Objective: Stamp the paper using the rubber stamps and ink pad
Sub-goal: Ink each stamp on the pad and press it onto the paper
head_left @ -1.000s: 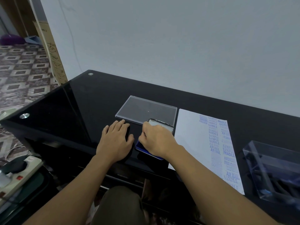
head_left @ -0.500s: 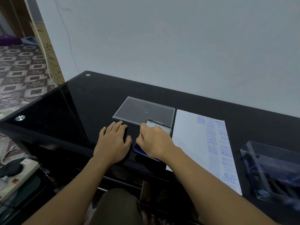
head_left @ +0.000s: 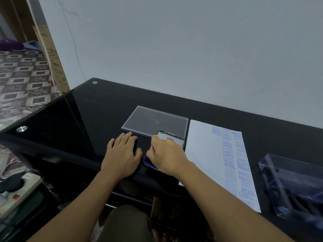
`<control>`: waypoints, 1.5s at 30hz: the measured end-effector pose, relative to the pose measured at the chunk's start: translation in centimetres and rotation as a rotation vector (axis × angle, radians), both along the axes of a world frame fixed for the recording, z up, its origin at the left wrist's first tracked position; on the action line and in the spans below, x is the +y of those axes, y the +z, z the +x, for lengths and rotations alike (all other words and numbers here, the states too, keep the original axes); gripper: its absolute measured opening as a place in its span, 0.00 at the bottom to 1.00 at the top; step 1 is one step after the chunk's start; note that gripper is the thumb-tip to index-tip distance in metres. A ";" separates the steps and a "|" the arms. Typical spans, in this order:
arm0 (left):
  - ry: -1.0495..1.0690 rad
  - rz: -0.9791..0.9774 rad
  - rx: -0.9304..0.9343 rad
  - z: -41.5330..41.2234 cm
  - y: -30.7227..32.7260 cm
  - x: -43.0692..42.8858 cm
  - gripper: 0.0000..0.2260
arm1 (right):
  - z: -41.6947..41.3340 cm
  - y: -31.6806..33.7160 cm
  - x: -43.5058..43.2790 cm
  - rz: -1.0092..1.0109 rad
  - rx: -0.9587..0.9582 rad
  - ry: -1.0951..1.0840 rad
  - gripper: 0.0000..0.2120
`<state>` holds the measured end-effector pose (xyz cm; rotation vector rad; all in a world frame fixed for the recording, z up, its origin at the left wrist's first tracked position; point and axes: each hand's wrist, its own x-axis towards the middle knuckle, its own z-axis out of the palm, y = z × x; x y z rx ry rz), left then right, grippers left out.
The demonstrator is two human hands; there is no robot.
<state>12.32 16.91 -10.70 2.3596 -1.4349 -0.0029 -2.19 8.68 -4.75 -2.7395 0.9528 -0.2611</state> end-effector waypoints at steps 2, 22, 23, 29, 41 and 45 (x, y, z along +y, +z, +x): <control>0.001 -0.001 0.002 0.0 0.0 0.0 0.23 | 0.0 0.0 0.1 -0.002 -0.007 -0.003 0.08; 0.007 0.018 0.024 -0.4 0.2 0.1 0.23 | 0.0 -0.2 0.3 0.014 -0.035 -0.014 0.09; 0.007 0.016 0.032 -0.3 0.2 0.1 0.23 | 0.0 -0.2 0.2 0.017 -0.031 -0.016 0.09; -0.005 0.030 0.042 -0.4 0.5 0.1 0.23 | 0.1 -0.3 0.3 0.012 -0.031 -0.033 0.09; -0.015 0.057 0.100 0.0 1.4 0.0 0.24 | -0.1 -0.1 0.5 0.017 -0.052 -0.032 0.09; -0.025 -0.008 0.134 0.2 2.4 -0.4 0.21 | -0.1 -0.4 0.4 0.020 -0.068 -0.037 0.10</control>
